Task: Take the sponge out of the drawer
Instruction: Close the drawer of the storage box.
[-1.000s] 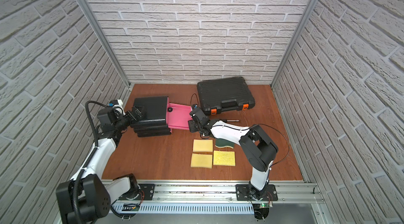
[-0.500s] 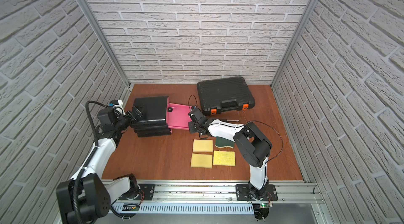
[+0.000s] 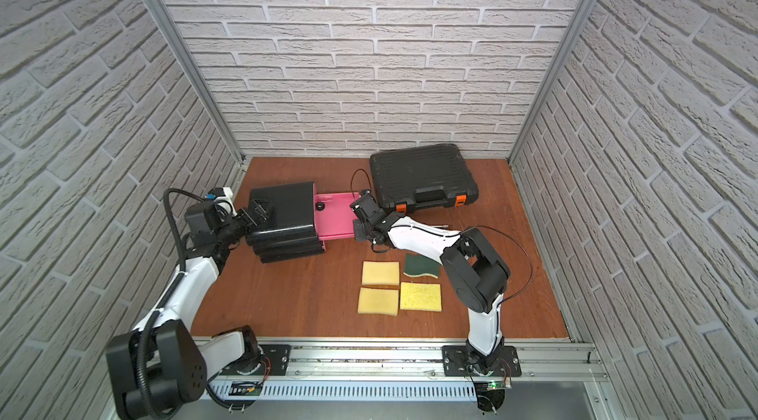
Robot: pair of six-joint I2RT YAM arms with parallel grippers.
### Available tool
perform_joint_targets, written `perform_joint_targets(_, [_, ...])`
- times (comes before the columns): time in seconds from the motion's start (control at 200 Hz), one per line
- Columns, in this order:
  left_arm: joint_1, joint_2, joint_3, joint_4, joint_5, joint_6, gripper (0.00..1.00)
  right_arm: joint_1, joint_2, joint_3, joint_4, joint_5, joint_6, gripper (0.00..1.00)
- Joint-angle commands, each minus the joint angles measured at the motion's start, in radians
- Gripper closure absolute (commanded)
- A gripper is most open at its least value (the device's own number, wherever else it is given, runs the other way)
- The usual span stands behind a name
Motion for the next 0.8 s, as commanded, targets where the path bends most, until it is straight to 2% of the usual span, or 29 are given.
perform_joint_targets(0.0, [-0.011,0.005,-0.008,0.046,0.050,0.010,0.02,0.026,-0.038,0.019,0.005,0.012,-0.037,0.97])
perform_joint_targets(0.41, [-0.013,0.037,0.000,0.060,0.072,0.012,0.02,0.095,-0.046,0.091,0.028,-0.006,-0.144,0.97])
perform_joint_targets(0.625, [-0.014,0.044,-0.002,0.071,0.076,0.008,0.02,0.132,-0.005,0.102,0.057,-0.076,-0.121,0.96])
perform_joint_targets(0.715, [-0.014,0.039,-0.005,0.069,0.074,0.006,0.02,0.148,0.009,0.102,0.075,-0.083,-0.111,0.86])
perform_joint_targets(0.8, [-0.014,0.032,-0.009,0.071,0.070,0.006,0.02,0.150,-0.012,0.089,0.076,-0.061,-0.114,0.64])
